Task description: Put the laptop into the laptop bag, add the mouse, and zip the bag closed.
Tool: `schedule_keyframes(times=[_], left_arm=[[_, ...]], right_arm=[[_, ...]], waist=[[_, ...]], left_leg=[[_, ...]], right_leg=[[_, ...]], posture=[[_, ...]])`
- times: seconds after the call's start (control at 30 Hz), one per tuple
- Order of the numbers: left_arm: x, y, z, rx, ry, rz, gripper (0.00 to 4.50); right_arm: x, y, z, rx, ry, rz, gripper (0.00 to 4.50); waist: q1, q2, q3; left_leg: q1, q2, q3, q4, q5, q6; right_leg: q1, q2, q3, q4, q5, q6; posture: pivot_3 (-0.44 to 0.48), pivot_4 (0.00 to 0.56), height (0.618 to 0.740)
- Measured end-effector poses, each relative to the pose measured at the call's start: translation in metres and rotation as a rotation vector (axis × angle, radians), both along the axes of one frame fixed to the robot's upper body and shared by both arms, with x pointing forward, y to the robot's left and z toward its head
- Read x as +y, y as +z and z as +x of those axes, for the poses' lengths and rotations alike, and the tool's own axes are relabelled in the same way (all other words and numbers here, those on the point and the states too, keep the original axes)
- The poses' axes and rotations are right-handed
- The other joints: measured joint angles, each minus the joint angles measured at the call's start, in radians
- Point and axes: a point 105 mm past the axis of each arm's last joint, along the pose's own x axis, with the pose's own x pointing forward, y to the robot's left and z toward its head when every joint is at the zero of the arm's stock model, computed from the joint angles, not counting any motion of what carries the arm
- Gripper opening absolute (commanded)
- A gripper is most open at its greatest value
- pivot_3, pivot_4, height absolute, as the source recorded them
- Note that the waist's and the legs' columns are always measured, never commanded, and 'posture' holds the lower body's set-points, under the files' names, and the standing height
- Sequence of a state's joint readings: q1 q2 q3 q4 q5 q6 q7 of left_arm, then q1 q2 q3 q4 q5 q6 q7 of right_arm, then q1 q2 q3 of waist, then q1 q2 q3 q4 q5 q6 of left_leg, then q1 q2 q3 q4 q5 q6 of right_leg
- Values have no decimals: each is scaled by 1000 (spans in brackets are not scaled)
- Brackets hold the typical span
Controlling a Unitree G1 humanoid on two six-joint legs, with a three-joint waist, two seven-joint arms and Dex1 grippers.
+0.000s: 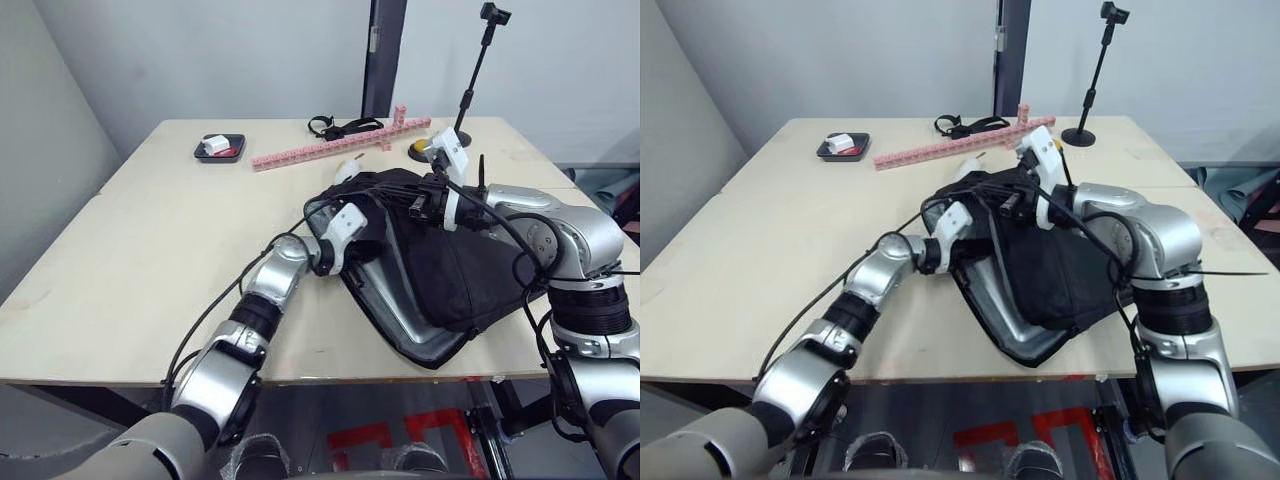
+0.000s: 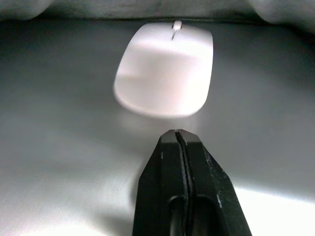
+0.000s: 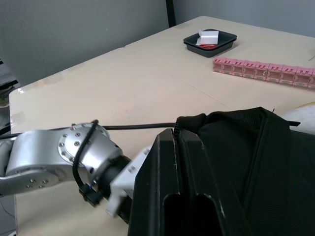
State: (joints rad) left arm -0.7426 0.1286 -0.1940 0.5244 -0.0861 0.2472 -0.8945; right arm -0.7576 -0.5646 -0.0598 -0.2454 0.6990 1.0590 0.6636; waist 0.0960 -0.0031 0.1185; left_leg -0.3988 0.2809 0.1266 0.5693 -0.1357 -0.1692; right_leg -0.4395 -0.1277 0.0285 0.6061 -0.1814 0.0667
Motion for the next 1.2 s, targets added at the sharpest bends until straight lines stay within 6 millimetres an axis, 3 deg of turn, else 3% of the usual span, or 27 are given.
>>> schedule_keyframes(times=[0.13, 0.3, 0.53, 0.77, 1.03, 1.2], left_arm=[[45, 3, -4, 64, 68, -18, 2687], [136, 35, -19, 67, 217, -12, 4464], [211, 48, -54, 141, 344, 66, 4490], [235, 53, -79, 174, 369, 122, 4490], [242, 62, -84, 167, 374, 137, 4500], [247, 71, -82, 148, 374, 157, 4500]], right_arm=[[2, -3, -1, 1, 13, -15, 0], [16, -25, -8, 12, 107, -112, 0], [25, -63, -29, 55, 297, -269, 0], [20, -80, -45, 46, 416, -370, 0], [19, -78, -48, 22, 458, -356, 2610], [-7, -57, -45, -4, 404, -335, 4371]], waist=[[1, 0, 0], [-5, 2, 2], [0, 2, 3], [-2, 2, 3], [-3, 2, 3], [-2, 2, 2]], left_leg=[[0, 0, 0, -1, 0, 0], [0, 1, 0, -5, 0, -2], [0, 0, 0, -11, 1, -2], [1, 1, 0, -10, 0, -2], [3, 1, 0, -6, -1, 1], [2, 1, -1, -4, -1, 1]], right_leg=[[-1, 0, 0, -1, 0, 0], [-3, 1, -2, -3, -1, 0], [-2, 1, -5, -10, -1, 0], [-1, 0, -4, -9, -1, -1], [-1, 0, -3, -1, -1, -1], [-1, 0, -3, 0, -1, -1]], posture=[[0, 150, 740], [0, 150, 740], [0, 150, 740], [0, 150, 740], [0, 150, 740], [0, 150, 740]])
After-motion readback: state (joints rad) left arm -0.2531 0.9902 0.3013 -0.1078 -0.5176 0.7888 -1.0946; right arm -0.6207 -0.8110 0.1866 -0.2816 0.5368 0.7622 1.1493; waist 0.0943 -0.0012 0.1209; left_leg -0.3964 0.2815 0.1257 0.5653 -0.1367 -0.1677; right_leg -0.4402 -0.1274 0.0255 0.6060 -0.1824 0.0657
